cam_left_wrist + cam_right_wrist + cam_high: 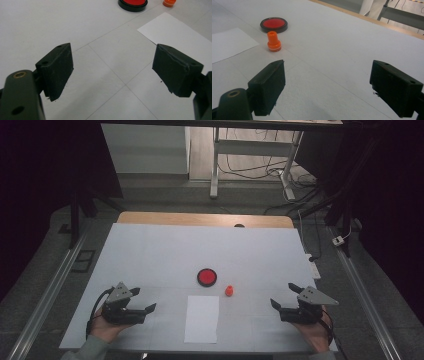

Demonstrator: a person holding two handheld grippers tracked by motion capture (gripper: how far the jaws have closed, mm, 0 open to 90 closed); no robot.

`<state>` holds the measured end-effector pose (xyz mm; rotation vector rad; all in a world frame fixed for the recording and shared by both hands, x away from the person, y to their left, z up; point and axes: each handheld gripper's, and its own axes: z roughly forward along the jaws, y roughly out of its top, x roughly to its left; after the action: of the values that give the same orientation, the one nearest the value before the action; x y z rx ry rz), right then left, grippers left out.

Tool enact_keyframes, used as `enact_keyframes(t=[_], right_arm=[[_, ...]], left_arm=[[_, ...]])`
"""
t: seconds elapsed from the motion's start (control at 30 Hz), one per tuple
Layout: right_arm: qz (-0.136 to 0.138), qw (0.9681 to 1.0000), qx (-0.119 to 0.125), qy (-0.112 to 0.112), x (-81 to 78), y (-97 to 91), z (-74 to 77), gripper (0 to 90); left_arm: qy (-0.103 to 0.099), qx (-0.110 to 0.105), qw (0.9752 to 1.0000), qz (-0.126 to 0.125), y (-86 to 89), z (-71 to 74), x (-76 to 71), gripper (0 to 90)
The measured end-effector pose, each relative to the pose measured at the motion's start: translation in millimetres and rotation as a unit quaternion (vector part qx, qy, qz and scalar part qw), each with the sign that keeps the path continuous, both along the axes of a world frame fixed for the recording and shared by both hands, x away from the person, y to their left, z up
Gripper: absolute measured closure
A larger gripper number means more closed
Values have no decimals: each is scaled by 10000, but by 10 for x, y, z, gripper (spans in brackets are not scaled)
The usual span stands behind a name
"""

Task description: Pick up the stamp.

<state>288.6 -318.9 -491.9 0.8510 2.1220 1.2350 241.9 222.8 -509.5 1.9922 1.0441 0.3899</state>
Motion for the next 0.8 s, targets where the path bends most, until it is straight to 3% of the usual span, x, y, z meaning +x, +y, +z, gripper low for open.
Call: enact_keyframes(t=[0.33, 0.8], right_arm=[[17, 9999, 13, 105, -1, -22, -14, 192], [140, 9999, -6, 58, -24, 6, 12, 228]], left_arm=[[38, -55, 10000, -5, 23, 13, 10, 163], [15, -29, 10000, -31, 10, 36, 19, 164]])
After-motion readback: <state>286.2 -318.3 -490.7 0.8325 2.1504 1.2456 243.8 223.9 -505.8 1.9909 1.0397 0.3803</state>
